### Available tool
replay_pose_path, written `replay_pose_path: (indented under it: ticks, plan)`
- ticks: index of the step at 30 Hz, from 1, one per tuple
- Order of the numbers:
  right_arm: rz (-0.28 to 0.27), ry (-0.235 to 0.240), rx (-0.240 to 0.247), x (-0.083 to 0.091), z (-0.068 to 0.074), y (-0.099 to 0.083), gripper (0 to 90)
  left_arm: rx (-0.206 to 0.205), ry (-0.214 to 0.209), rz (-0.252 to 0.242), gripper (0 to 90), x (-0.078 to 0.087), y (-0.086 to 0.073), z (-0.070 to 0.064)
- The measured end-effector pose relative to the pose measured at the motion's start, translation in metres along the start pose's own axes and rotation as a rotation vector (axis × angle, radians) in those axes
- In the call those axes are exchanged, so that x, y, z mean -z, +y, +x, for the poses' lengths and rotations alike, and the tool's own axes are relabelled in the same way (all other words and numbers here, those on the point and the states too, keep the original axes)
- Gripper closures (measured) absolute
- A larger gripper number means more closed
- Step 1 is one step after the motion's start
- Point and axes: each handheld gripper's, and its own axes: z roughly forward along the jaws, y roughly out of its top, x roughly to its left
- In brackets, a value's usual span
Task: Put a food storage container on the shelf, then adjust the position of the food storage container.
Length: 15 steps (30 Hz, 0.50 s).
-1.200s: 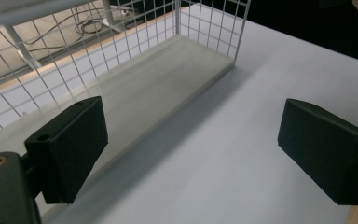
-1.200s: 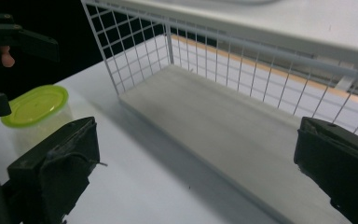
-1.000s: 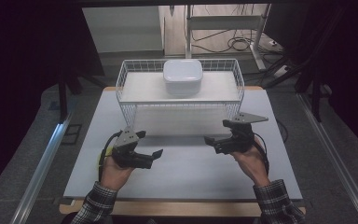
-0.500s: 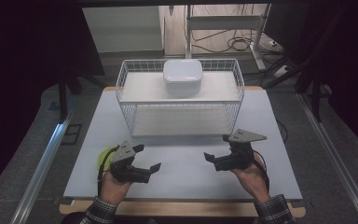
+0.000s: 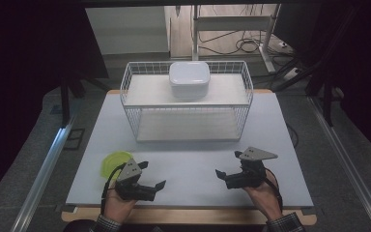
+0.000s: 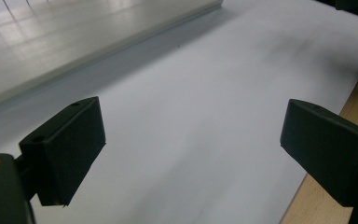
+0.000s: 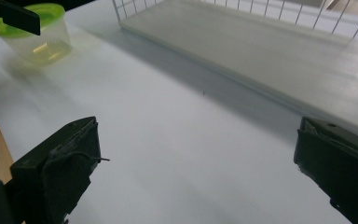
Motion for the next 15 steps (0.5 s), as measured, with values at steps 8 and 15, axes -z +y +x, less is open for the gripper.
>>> replay_pose_path:
  ticks: [8, 15]
  plan:
    - [0.030, -0.007, -0.006, 0.0021, -0.0045, -0.0106, 0.7, -0.027, 0.006, 0.030, 5.3, -0.0055, -0.0028, -0.0035]
    - [0.036, -0.012, -0.009, 0.0013, -0.0069, -0.0126, 1.1, -0.001, 0.003, 0.095, 5.4, -0.0066, 0.0013, -0.0014]
